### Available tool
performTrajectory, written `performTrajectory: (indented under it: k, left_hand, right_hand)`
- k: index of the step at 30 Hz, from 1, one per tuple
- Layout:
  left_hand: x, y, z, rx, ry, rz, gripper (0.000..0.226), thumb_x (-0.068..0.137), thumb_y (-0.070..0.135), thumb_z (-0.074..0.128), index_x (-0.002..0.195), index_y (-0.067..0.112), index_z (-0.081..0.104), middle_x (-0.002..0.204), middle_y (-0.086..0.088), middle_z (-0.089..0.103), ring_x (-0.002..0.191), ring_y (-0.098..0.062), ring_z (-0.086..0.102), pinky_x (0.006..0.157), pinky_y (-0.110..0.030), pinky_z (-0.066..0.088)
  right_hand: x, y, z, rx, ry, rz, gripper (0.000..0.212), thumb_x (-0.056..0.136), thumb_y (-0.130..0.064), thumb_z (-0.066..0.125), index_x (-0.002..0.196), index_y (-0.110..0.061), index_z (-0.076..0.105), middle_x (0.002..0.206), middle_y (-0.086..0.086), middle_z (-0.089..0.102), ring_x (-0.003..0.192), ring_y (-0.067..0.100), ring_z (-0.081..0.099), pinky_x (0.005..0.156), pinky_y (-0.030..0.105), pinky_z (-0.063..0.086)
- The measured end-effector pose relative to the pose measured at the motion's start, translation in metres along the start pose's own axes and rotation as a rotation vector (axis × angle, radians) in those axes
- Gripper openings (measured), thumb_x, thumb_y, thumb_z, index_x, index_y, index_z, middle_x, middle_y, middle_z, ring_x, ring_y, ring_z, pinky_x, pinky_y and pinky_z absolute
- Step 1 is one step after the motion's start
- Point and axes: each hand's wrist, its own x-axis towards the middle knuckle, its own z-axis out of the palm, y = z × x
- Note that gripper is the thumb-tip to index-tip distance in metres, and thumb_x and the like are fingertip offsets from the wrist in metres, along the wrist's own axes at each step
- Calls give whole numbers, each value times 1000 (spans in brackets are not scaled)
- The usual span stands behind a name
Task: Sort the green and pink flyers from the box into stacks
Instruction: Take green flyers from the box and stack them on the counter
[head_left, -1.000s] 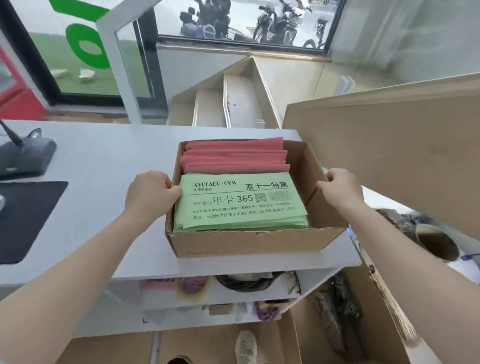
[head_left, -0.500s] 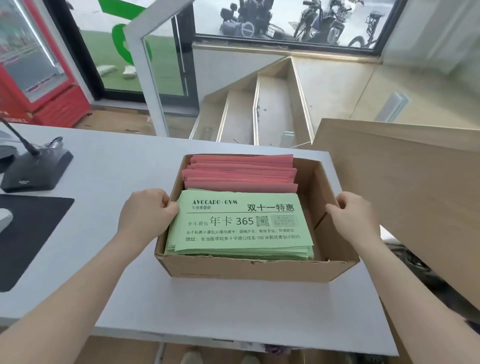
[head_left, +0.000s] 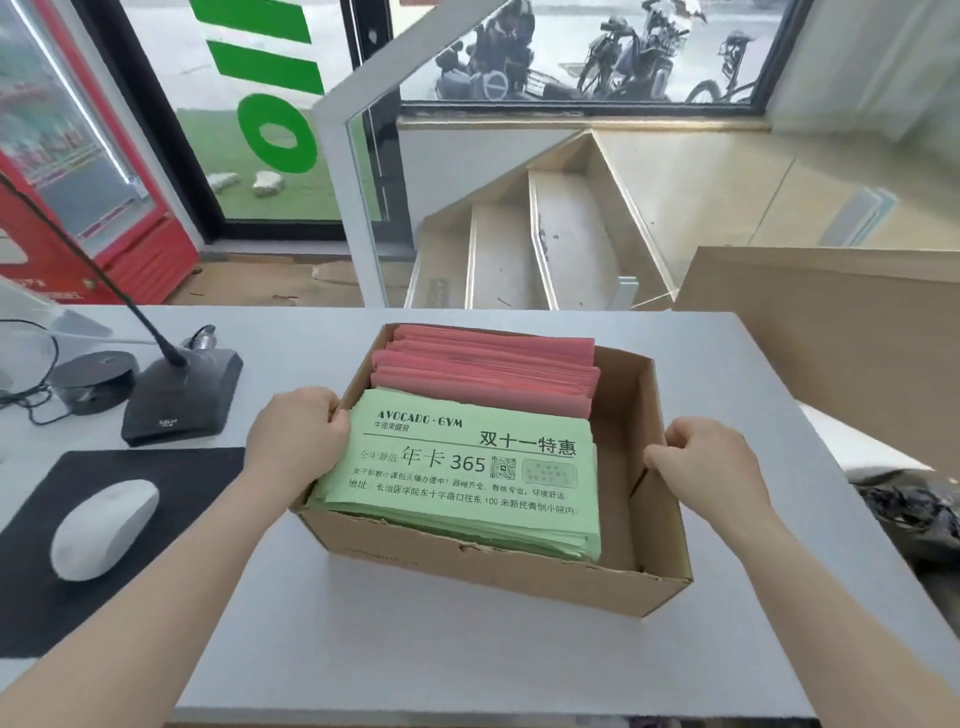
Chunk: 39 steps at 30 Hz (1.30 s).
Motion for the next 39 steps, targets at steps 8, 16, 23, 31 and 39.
performTrajectory:
  k: [8, 16, 23, 31, 39]
  left_hand:
    - [66, -28, 4, -17, -77, 143, 22, 89, 16, 47, 84, 12, 67, 89, -11, 66, 80, -30, 53, 64, -29, 36]
    - [83, 17, -11, -100, -88, 172, 38, 94, 19, 45, 132, 23, 50, 130, -9, 56, 121, -29, 48, 93, -38, 40]
    - [1, -4, -12, -97, 39, 160, 66, 86, 29, 61, 143, 14, 31, 153, -14, 17, 140, -37, 13, 112, -45, 19]
    - [-30, -28, -10, -662, -38, -106, 31, 93, 17, 50, 124, 16, 48, 121, -1, 56, 110, -21, 54, 86, -33, 42]
    - [-23, -44, -9, -499, -33, -33, 38, 95, 13, 42, 132, 22, 48, 113, -3, 66, 98, -24, 61, 74, -30, 40]
  right_hand:
    - [-36, -31, 26, 28, 21, 156, 32, 84, -27, 51, 57, -11, 50, 48, 1, 61, 53, 16, 63, 59, 28, 49]
    - [13, -33, 17, -19, 79, -9, 31, 91, -21, 54, 120, -12, 59, 119, 8, 61, 109, 25, 55, 84, 28, 38]
    - [18, -48, 6, -130, -50, -51, 16, 79, -13, 51, 65, -14, 59, 70, 1, 59, 74, 21, 55, 60, 27, 39]
    - [-25, -81, 28, 97, -381, -20, 26, 95, -30, 42, 113, -16, 56, 102, 2, 62, 87, 19, 61, 65, 30, 52]
    - [-37, -97, 40, -215, -303, -128, 28, 94, -21, 40, 102, -13, 65, 97, 6, 68, 87, 23, 62, 77, 38, 53]
